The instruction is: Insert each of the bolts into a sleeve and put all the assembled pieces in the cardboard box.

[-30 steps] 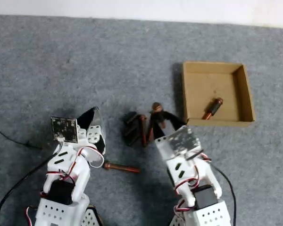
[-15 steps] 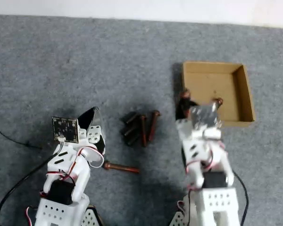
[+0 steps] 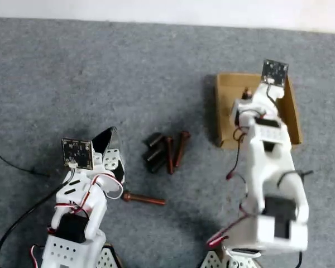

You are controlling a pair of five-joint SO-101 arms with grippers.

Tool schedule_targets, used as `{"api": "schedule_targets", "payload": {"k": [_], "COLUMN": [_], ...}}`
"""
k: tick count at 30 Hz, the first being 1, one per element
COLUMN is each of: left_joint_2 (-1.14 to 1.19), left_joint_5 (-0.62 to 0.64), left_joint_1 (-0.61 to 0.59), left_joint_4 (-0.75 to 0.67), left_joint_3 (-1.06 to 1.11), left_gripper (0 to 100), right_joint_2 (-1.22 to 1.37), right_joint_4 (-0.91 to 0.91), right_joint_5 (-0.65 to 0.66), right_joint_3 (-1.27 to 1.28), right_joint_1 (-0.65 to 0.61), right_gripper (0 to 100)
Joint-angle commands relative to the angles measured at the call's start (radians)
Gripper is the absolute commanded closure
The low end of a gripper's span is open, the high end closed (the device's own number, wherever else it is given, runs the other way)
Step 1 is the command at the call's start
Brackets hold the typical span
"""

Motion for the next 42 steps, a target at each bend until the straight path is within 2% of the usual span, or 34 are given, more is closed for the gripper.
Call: {"api": "schedule_targets", "payload": {"k": [1,5,8,11,15,25,40,42], "left_joint_2": [-0.013,-0.013,-0.013,-0.013,-0.013,-0.013,-0.013,-0.013], "left_joint_5": [-0.018,-0.018,-0.018,-0.018,-0.018,-0.018,-0.018,-0.018], "left_joint_1": [-0.016,-0.015,-0.015,-0.015,-0.015,-0.015,-0.015,-0.015], "left_joint_4": [-0.008,-0.008,-0.008,-0.008,-0.008,-0.008,-0.006,-0.005], "left_joint_3": [0.019,0.019,0.019,0.019,0.019,0.019,0.019,0.019], "left_gripper": [99,99,99,99,99,99,99,99], "right_joint_2": [0.050,0.051,0.050,0.012,-0.162,-0.816,-1.659,-1.741], "right_joint_4": [-0.028,-0.028,-0.027,0.007,0.074,-0.012,-0.002,0.110], "right_joint_5": [-0.037,-0.035,-0.034,-0.034,-0.034,-0.034,-0.037,-0.035], "right_joint_3": [-0.107,-0.110,-0.104,-0.088,-0.016,0.549,1.225,1.282], "right_joint_1": [0.005,0.004,0.002,0.004,-0.028,-0.220,-0.225,-0.219], "right_gripper": [93.3,76.9,70.0,70.3,70.3,70.3,70.3,70.3]}}
